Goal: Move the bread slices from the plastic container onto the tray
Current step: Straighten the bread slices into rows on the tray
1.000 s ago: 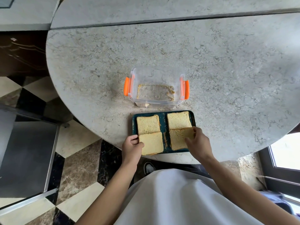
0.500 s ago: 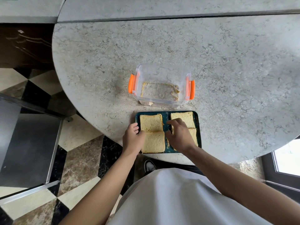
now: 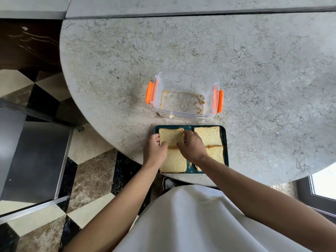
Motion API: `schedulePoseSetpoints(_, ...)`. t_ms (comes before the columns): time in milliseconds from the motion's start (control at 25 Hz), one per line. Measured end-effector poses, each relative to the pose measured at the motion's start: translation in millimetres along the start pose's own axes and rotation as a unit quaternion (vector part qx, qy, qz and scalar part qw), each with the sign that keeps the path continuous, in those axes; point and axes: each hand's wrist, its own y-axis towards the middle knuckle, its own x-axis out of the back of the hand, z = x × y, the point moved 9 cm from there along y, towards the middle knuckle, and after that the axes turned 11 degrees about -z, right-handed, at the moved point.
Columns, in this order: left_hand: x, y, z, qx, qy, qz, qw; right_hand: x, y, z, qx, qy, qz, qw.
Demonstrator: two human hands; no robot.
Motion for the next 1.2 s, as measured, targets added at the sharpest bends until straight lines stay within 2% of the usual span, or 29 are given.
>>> schedulePoseSetpoints(480,0,5,-12,-0.017,0.037,-0.007,0.999,-1,0,11,-0.006,0.061,-0.019,0.998)
schedulePoseSetpoints(760,6,5,-10,-0.026,0.030,-0.019,0.999,-1,-5,9,0.014,0.057,-0.017,0.998)
schedulePoseSetpoints(880,15,-2,-2,-0.071,0.056,-0.032,0.995,-1,-17,-1,0.011,0.030,-0.010,0.999)
schedulePoseSetpoints(1000,15,-18,8,-0.123,0.086,-0.013,0.989,-6,-32,-16,-0.002,-0.004,0.012,1.000)
schedulePoseSetpoints(1200,7,-39,12,-0.237,0.178,0.015,0.955,-12,-43,-22,-0.010,-0.023,0.051,0.998)
